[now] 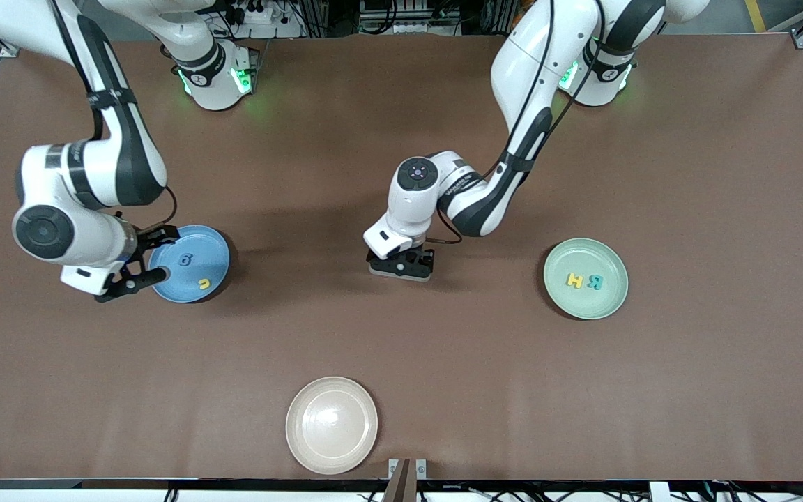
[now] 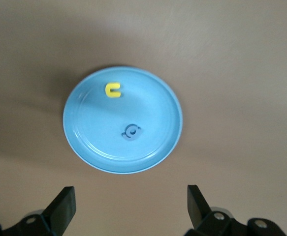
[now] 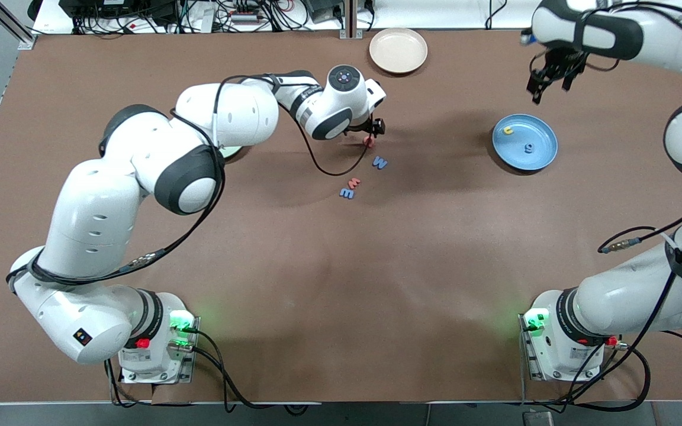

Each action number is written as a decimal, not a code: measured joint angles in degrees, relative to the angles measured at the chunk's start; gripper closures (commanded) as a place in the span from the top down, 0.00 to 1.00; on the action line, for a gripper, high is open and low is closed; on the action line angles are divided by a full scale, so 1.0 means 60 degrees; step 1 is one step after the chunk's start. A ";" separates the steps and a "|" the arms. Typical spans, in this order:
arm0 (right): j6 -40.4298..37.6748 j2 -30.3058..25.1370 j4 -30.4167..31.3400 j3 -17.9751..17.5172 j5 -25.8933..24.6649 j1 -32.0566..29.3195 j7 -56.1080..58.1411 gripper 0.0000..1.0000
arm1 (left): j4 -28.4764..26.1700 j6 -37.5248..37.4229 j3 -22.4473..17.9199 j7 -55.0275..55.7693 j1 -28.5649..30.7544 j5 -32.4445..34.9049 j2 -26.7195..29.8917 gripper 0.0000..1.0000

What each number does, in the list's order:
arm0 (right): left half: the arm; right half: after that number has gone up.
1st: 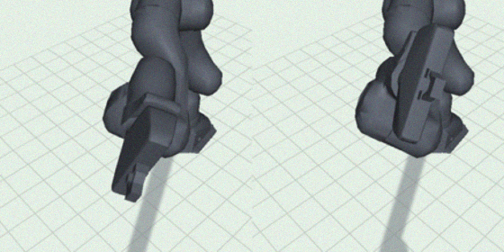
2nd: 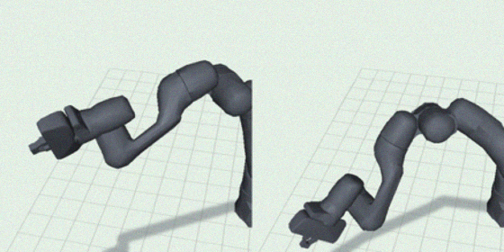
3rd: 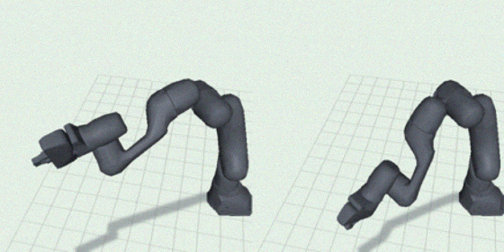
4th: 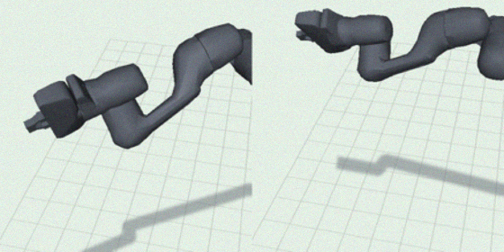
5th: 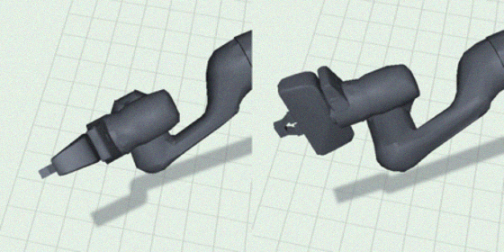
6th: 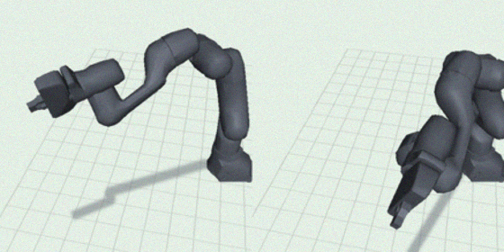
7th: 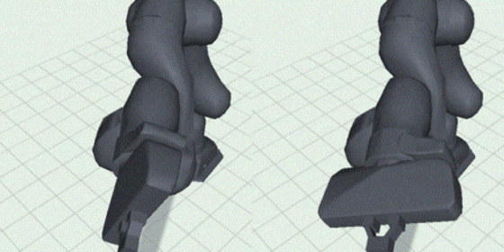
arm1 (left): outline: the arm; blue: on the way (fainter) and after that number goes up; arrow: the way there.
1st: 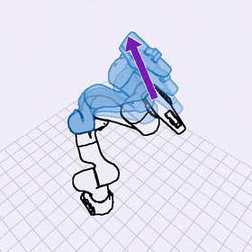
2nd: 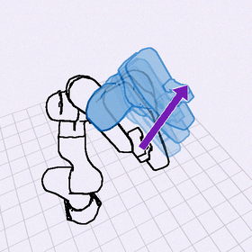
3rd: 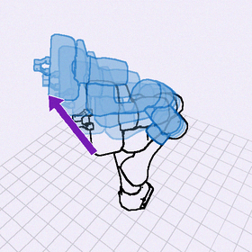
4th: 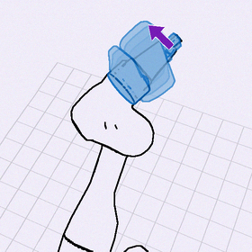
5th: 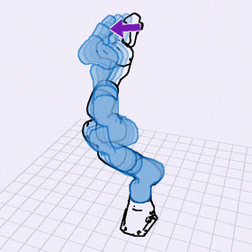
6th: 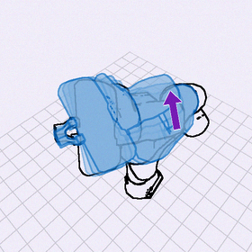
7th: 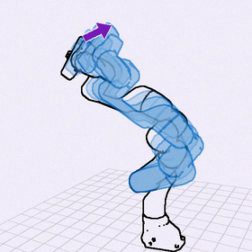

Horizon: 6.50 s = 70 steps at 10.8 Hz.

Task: Sort upper and lower case letters into plates
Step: 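Release the g on the blue plate while the left gripper grasps the Q, then carry the pink Q to the green plate while the right gripper reaches the m, then release the Q on the green plate while the right gripper grasps the m, then carry the red m to the blue plate while the left gripper grasps the W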

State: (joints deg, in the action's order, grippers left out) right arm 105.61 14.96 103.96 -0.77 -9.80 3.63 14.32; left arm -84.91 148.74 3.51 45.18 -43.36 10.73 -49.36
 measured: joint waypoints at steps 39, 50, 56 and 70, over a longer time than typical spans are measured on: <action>0.0008 -0.0905 -0.0166 -0.0178 0.2129 0.1549 -0.5284 1.00 | 0.0692 -0.4289 0.0102 -0.2596 0.1984 0.1253 0.0746 0.00; 0.4229 0.2024 -0.0179 -0.0533 0.2144 0.5518 -1.3482 0.96 | -0.3624 -0.4047 0.1367 -0.6390 0.6404 0.1194 0.3176 0.29; 0.5172 0.3133 -0.0441 -0.1162 0.0530 0.6298 -1.7295 0.82 | -0.4232 -0.3962 0.2930 -0.6373 0.8292 0.1174 0.3356 1.00; 0.5920 0.4137 -0.0781 -0.1474 0.0435 0.6471 -1.8005 0.60 | -0.2406 -0.3786 0.3145 -0.2228 0.6383 0.0451 0.2705 1.00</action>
State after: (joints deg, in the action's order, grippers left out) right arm 141.13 39.79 99.28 -9.61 -7.19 42.46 -93.71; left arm -99.34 126.02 22.38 31.81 -5.06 13.44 -33.13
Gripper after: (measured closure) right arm 0.370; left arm 0.000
